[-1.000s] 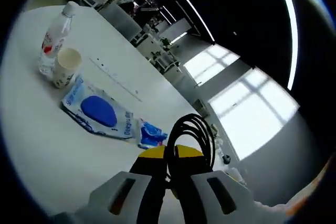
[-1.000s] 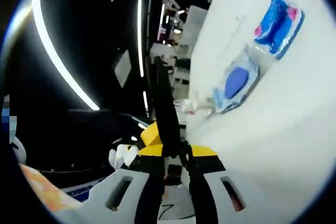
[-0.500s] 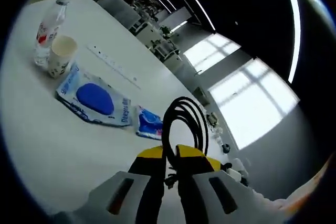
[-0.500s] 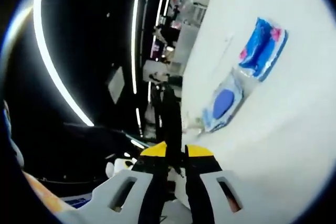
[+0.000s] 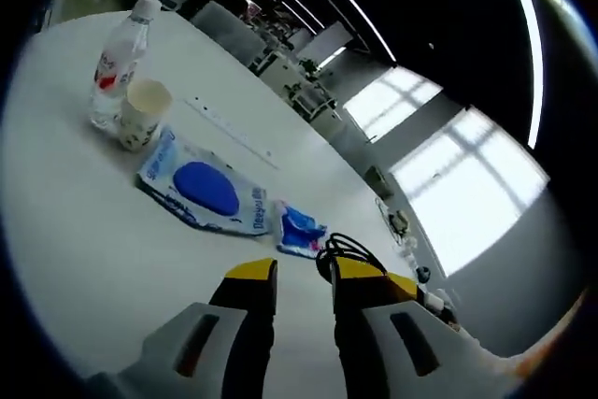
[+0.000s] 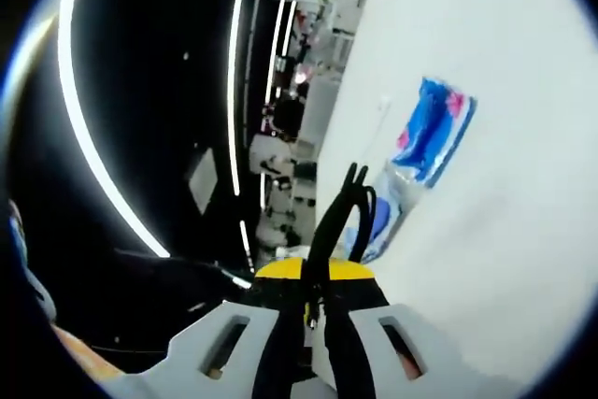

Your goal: Arrange the tabletop items into an orderly group along one side of the table until the central work area is clear of visible clutter.

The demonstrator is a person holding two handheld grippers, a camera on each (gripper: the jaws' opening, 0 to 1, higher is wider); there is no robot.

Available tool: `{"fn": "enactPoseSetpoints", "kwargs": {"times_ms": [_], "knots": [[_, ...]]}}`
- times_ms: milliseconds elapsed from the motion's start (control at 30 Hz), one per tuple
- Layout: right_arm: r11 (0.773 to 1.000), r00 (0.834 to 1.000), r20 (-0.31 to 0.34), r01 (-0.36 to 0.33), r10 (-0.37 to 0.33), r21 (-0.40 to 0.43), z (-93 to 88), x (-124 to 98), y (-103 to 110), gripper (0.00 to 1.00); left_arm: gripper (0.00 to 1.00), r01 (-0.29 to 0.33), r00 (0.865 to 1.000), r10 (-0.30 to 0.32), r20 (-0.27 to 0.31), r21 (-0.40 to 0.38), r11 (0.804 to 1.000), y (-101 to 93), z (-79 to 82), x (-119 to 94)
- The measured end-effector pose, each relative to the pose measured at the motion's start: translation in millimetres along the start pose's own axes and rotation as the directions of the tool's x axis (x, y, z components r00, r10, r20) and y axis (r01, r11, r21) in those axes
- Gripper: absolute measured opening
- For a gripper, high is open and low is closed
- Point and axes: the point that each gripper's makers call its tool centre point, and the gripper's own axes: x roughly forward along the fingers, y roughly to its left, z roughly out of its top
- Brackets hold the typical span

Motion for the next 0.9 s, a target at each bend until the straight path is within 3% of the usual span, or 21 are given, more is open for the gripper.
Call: {"fn": "enactPoseSetpoints", "kwargs": {"times_ms": [67,167,333,433,533,833,900], "knots": [[1.0,1.0,0.001,0.001,-0.001,-0.013,2.8,0.5,-6.6,0.03,0.21,-0.018,1.0,0.018,0.013,0.009,1.0,6.9,1.6,-5.7],[0.995,1.0,-0.016,0.022,-0.023,-0.097,-2.2,4.5,-18.6,0.03,0.22,-0.042,0.998,0.043,0.044,-0.016,0.999,17.6,5.1,-16.0],[0.992,0.996,-0.055,0.059,-0.065,-0.113,-12.1,12.7,-35.7,0.03,0.21,-0.059,0.996,0.062,0.071,-0.043,0.997,25.0,7.6,-26.1],[0.993,0.995,-0.055,0.076,-0.081,-0.093,-6.8,16.2,-52.2,0.03,0.21,-0.065,0.994,0.07,0.082,-0.068,0.996,29.4,7.6,-28.6],[0.99,0.993,-0.066,0.094,-0.101,-0.105,-5.1,18.3,-60.9,0.03,0.21,-0.062,0.995,0.068,0.079,-0.076,0.995,29.8,6.6,-27.4],[0.983,0.985,-0.048,0.16,-0.165,-0.09,-14.6,13.1,-59.5,0.04,0.21,-0.051,0.997,0.054,0.048,-0.053,0.997,24.2,1.1,-19.4],[0.971,0.975,-0.029,0.215,-0.219,-0.105,-7.1,8.6,-73.8,0.04,0.21,-0.05,0.998,0.052,0.038,-0.046,0.998,23.7,-1.0,-18.1]]}}
